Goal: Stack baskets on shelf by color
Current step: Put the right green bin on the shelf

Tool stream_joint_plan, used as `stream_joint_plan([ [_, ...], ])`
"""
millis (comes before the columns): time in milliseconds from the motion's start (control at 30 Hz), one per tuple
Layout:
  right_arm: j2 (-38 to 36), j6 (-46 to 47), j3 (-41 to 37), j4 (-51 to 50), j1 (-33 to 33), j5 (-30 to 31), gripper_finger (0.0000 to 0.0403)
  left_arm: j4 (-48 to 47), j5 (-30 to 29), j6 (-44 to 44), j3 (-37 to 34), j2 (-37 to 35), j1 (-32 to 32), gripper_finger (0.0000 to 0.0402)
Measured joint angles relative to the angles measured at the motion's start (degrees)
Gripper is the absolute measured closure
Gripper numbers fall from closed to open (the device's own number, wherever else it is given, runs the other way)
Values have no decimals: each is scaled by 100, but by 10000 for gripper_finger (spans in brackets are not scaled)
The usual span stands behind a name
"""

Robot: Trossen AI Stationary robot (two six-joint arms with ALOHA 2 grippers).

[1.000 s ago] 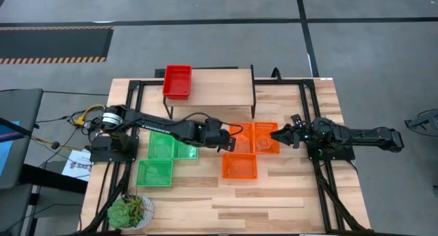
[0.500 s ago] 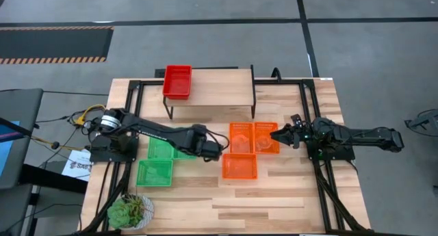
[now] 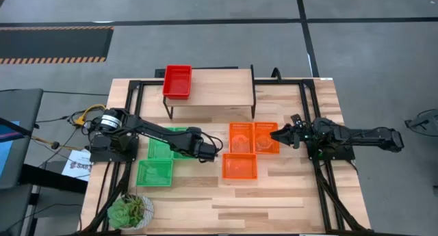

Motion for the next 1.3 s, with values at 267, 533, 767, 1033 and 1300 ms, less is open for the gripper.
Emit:
stream_joint_plan([
  [267, 0, 0, 0, 0, -2, 0, 159, 227, 362, 276, -189, 2, 93, 260],
  [533, 0, -2, 0, 0, -2, 0, 159, 611, 428, 460, -189, 2, 109, 393],
  [767, -2, 0, 0, 0, -2, 0, 159, 933, 1001, 363, 184, 2, 89, 400],
  [1033, 0, -2, 0, 2, -2, 0, 159, 654, 2074, 813, 1869, 2, -110, 401],
  [1300, -2, -4, 0, 0, -2, 0, 159, 241, 1582, 1175, 4001, 2, -77, 401],
])
